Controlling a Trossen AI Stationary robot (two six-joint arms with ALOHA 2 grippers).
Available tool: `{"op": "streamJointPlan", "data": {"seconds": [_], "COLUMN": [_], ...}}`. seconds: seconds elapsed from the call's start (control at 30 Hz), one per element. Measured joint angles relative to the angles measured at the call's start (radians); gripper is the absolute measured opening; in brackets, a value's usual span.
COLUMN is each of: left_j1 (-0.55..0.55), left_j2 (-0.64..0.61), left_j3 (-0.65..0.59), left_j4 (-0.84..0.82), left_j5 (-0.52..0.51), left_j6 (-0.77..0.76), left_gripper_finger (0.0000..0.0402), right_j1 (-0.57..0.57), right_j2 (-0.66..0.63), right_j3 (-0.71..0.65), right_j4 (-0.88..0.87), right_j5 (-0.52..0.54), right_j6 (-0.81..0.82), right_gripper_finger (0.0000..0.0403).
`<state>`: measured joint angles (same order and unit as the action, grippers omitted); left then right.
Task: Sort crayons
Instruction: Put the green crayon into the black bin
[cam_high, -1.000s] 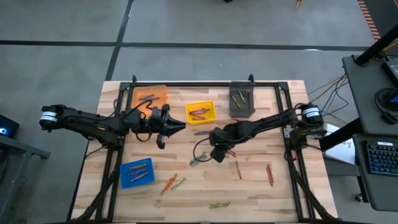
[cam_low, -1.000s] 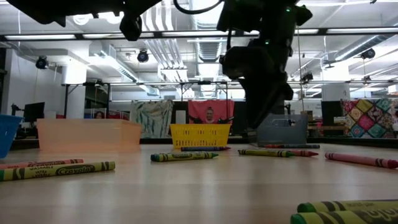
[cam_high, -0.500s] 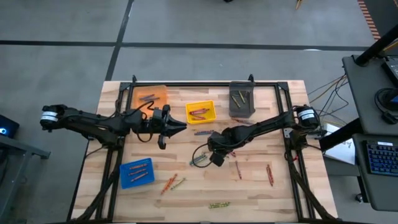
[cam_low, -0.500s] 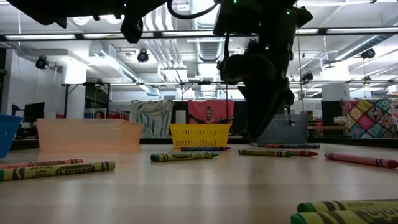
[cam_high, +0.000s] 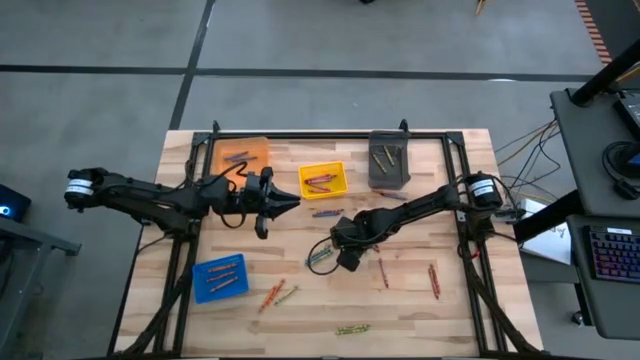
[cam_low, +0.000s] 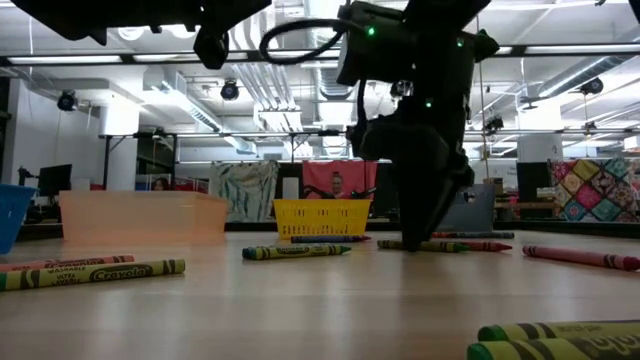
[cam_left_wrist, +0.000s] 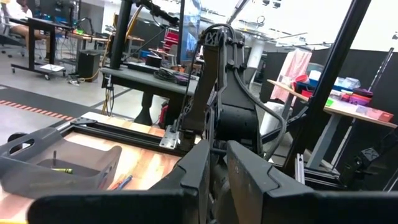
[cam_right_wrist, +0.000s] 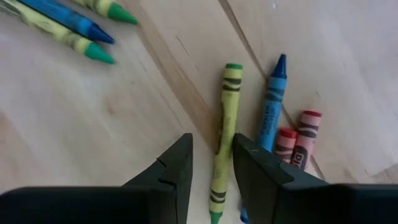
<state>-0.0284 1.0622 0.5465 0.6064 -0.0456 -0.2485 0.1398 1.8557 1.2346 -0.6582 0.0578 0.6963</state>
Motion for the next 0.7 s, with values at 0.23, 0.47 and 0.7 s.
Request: {"op": "streamJointPlan", "data": {"seconds": [0.23,0.47,0.7], "left_j1": [-0.001,-0.001,-0.001], "left_j2": [0.000,0.000,0.000], "left_j3": [0.001,0.001,0.001], "left_j4": [0.004,0.004,0.006], "left_j5": [0.000,0.000,0.000], "left_j6": [0.000,0.004,0.019], "left_gripper_finger": [0.0039,0.0039,0.0039], "right_j1": [0.000,0.001,0.000], "right_j2": [0.013,0.013,0.013], "right_j3": [0.000,-0.001,0.000], "right_j4": [0.032,0.050,0.066], "right_j5": [-0.002,0.000,0.004], "right_j6": [-0.001,-0.001,-0.018], "right_gripper_finger": [0.0082,0.0033,0.0011]}}
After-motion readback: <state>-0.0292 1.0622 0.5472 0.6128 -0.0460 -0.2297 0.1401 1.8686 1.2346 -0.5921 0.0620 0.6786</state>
